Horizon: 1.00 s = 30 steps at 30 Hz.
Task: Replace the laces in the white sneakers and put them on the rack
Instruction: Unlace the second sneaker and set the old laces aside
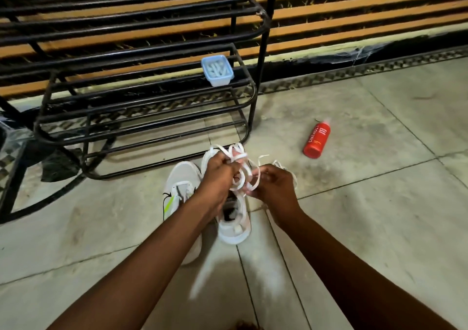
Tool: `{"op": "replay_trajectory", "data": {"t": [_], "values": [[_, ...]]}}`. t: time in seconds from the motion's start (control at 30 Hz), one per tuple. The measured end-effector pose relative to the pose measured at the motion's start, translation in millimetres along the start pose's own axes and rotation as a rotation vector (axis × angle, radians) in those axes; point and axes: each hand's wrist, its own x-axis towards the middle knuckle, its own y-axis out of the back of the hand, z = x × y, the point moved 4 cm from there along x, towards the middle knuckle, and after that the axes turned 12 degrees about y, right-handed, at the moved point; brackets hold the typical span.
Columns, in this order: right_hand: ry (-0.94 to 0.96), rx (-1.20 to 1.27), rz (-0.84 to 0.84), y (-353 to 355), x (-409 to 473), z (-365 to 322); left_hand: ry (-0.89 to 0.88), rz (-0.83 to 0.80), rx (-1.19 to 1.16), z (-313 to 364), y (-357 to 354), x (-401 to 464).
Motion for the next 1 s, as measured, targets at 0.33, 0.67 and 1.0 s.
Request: {"op": "replay_trajectory", "data": {"t": [0.33,0.67,1.0], "values": [[-0.134,-0.35,0.341,86,30,16,0.155,-0.097,0.354,-13,-70,42],[0.005,-0.99,-0.065,109,44,32,-0.021,-0.083,0.847,-30,-73,57],[0.118,-1.005,-0.098,110,27,42,-0.062,-0.054,1.271,-59,-67,53]]}}
